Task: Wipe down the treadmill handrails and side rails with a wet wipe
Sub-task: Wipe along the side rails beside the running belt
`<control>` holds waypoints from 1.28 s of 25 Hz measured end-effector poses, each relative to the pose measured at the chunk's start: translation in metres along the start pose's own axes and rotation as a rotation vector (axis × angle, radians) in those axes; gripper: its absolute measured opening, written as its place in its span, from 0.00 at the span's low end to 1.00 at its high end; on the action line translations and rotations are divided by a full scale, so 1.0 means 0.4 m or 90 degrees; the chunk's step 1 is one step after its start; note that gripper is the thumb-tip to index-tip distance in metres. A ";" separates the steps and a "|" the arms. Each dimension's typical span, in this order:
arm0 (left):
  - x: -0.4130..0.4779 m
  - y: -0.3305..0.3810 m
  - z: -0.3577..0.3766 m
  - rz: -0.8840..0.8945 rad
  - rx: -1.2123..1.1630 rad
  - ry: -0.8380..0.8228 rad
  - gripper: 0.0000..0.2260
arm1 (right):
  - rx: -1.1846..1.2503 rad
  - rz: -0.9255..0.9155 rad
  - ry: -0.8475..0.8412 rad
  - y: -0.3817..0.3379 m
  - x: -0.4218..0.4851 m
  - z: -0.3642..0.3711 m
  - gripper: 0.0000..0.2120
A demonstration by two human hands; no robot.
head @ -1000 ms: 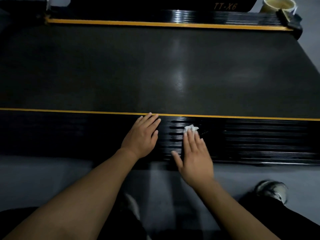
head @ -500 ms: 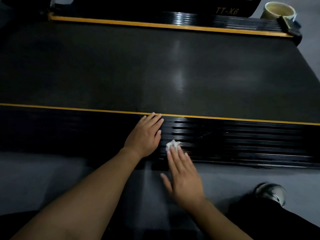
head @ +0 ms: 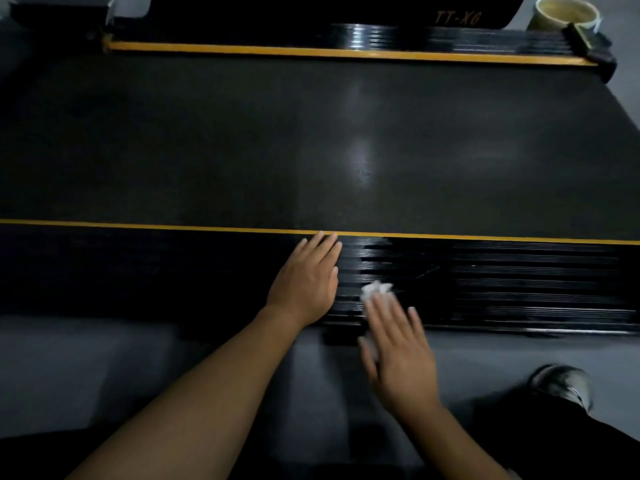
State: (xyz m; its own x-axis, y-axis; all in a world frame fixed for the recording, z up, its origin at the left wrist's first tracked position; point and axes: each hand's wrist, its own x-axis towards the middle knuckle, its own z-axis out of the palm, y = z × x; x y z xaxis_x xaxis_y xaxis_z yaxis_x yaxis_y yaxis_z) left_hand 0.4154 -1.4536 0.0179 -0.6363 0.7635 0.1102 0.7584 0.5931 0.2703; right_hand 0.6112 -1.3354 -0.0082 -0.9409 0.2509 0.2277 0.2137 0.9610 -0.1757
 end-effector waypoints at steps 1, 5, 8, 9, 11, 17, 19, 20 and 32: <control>0.000 0.000 0.000 0.002 0.007 -0.001 0.27 | 0.006 0.055 0.017 0.013 0.006 -0.005 0.30; 0.002 -0.005 0.003 0.006 0.009 -0.002 0.27 | 0.024 -0.040 -0.003 -0.063 0.018 0.018 0.31; -0.004 -0.008 0.001 0.015 -0.012 -0.001 0.27 | -0.012 -0.146 -0.024 -0.022 0.049 0.011 0.29; -0.005 -0.009 0.000 0.014 -0.030 0.004 0.27 | -0.021 -0.101 -0.015 0.003 0.065 0.005 0.29; -0.004 -0.012 0.000 0.009 -0.064 0.016 0.27 | -0.015 0.031 -0.012 0.013 0.093 -0.001 0.32; -0.043 -0.113 -0.044 0.064 0.027 0.004 0.25 | -0.023 -0.088 -0.081 -0.074 0.118 0.021 0.37; -0.052 -0.131 -0.053 0.072 0.034 -0.008 0.25 | -0.042 0.009 -0.068 0.002 0.143 0.004 0.37; -0.051 -0.132 -0.052 0.070 0.032 -0.012 0.26 | -0.041 0.083 -0.062 0.035 0.161 -0.007 0.38; -0.046 -0.125 -0.051 0.058 0.007 0.002 0.26 | 0.006 0.100 -0.109 -0.043 0.295 0.002 0.39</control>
State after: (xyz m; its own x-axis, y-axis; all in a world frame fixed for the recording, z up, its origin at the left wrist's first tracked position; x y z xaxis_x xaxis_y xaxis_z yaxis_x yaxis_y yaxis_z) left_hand 0.3862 -1.5025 0.0217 -0.5653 0.8136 0.1360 0.8145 0.5245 0.2479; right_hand 0.4962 -1.3226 0.0210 -0.9271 0.3735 0.0304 0.3600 0.9102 -0.2050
